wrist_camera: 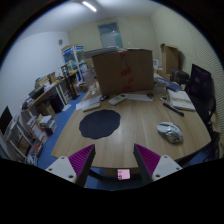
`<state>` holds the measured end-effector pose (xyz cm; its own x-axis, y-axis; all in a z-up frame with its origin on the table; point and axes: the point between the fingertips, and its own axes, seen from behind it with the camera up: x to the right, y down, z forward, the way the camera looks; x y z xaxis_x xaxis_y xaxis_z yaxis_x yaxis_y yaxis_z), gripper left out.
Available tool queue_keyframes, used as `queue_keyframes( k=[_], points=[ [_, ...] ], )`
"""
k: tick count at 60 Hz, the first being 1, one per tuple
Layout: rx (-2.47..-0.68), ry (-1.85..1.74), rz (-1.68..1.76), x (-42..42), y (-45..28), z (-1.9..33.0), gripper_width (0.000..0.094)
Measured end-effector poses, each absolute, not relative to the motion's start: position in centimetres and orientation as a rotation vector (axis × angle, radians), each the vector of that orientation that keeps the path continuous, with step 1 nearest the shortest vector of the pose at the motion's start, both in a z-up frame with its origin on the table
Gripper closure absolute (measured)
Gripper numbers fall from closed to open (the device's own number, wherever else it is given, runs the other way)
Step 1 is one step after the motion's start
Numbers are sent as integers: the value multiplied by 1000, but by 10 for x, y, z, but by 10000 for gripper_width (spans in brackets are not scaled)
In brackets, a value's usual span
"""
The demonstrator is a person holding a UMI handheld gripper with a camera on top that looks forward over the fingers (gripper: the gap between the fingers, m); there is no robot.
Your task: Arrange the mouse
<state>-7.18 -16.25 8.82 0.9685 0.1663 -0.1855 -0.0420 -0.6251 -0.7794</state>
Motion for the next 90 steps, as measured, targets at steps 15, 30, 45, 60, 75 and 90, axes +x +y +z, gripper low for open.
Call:
queue_keyframes(
  k=[15,30,45,60,75,90],
  points=[
    [-2248,-33,201,-10,-159,74,138],
    [-2290,5,70,101,-139,28,123],
    [-2269,-31,-10,157,-89,-11,121],
    [-2185,-7,32,162,-34,-15,118],
    [-2131,73,-15,169,-3,-14,287],
    [-2213,194,-32,174,-3,-16,446]
  ],
)
